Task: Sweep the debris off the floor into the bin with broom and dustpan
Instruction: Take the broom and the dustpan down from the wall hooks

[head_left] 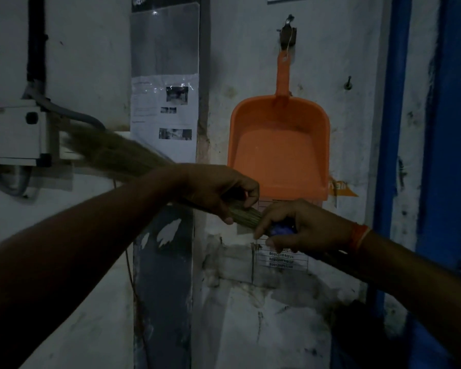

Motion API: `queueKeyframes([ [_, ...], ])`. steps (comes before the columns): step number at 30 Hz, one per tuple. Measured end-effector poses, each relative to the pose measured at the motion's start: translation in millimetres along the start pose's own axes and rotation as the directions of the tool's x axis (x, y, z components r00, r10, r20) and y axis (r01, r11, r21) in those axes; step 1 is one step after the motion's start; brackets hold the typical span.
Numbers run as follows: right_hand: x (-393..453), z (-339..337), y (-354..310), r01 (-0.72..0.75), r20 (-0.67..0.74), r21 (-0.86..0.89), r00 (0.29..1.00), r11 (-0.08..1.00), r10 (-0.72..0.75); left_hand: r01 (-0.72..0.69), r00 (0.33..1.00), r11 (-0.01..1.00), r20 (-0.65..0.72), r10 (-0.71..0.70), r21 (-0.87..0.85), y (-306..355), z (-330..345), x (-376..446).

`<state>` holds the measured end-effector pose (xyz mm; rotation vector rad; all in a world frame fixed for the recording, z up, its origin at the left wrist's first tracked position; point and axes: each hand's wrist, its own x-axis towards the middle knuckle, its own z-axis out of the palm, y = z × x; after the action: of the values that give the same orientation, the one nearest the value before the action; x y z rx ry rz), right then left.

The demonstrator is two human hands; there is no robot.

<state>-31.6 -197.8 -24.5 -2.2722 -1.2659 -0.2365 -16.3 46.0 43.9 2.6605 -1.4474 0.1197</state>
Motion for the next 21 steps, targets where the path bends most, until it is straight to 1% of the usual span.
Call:
queueKeyframes([
  [2, -1.3, 3.3, -1.0, 0.010, -0.067, 0.088, 0.998, 0.996, -0.004, 0.008, 1.000, 0.996, -0.028, -0.005, 0.093, 5.0, -11.6, 0.9],
  [4, -2.4, 6.7, 0.0, 0.023, -0.130, 0.150, 0.992, 0.988, -0.003, 0.012, 0.995, 0.985, -0.104, 0.006, 0.174, 8.4, -21.9, -0.5],
  [6, -3.3, 9.6, 2.6, 0.027, -0.186, 0.183, 0.982, 0.983, 0.007, 0.033, 0.972, 0.973, -0.235, 0.022, 0.229, 10.9, -28.3, -4.8],
  [8, -3.8, 12.1, 5.7, 0.042, -0.236, 0.222, 0.972, 0.974, 0.011, 0.041, 0.917, 0.950, -0.390, 0.087, 0.308, 11.6, -30.8, -9.8],
  [9, -4.2, 12.9, 6.9, 0.053, -0.256, 0.234, 0.967, 0.971, 0.009, 0.035, 0.877, 0.939, -0.462, 0.135, 0.341, 11.4, -31.0, -11.4],
  [11, -5.0, 13.9, 10.4, 0.062, -0.278, 0.257, 0.960, 0.965, 0.013, 0.018, 0.771, 0.940, -0.603, 0.205, 0.341, 13.4, -29.1, -12.7],
  [14, -6.0, 12.7, 15.4, 0.045, -0.313, 0.319, 0.948, 0.947, 0.060, -0.005, 0.584, 0.961, -0.779, 0.228, 0.278, 18.0, -23.8, -8.1],
  [17, -7.2, 7.4, 19.6, 0.080, -0.418, 0.311, 0.906, 0.947, 0.061, -0.033, 0.429, 0.973, -0.877, 0.218, 0.226, 18.3, -17.2, 0.6],
  [21, -9.7, -8.1, 24.6, 0.113, -0.589, 0.284, 0.804, 0.952, 0.080, -0.066, 0.283, 0.989, -0.947, 0.149, 0.136, 15.6, -7.7, 17.5],
])
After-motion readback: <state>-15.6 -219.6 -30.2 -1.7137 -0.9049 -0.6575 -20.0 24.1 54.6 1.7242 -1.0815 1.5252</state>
